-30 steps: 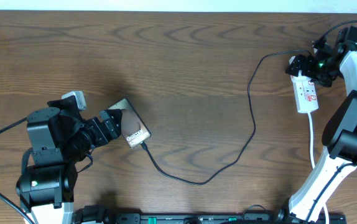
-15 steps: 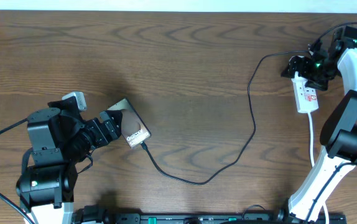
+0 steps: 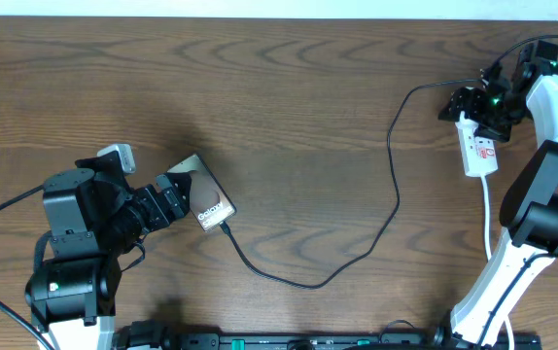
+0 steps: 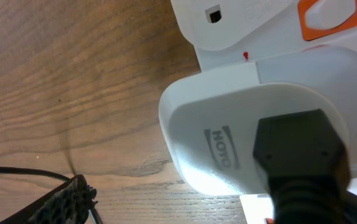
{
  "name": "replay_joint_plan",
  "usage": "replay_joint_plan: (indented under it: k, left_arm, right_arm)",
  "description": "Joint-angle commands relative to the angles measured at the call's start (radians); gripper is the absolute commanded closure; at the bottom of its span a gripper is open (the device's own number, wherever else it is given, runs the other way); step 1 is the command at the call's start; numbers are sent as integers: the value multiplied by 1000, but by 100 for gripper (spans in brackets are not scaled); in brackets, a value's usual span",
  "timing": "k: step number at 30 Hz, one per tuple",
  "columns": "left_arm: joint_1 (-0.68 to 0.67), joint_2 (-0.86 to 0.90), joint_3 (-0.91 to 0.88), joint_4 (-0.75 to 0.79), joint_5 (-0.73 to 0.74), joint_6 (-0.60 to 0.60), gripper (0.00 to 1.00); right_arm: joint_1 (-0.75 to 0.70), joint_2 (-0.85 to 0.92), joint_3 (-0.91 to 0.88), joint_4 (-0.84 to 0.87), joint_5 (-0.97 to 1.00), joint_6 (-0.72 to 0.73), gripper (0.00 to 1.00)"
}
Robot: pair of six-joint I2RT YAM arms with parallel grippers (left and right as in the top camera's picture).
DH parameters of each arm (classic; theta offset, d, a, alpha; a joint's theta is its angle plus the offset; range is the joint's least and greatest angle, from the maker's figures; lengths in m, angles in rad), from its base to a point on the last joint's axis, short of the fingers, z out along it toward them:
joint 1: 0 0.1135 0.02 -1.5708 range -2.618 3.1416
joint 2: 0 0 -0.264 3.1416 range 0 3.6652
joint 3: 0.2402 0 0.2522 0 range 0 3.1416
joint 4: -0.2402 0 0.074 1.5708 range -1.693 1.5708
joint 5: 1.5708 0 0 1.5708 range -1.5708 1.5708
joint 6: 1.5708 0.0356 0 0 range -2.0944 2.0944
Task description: Plug charger to phone and switch on socket
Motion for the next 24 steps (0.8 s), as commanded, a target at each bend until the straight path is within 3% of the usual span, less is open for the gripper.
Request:
replay_joint_plan:
  k: [1,24]
  left_arm:
    - [0,-2,11,0,13,2,11]
    - [0,-2,11,-7,12,2,11]
  right_arm:
    - [-14,41,37,6,0,17,7]
    - [-58,41,78,-5,-45,-15,4]
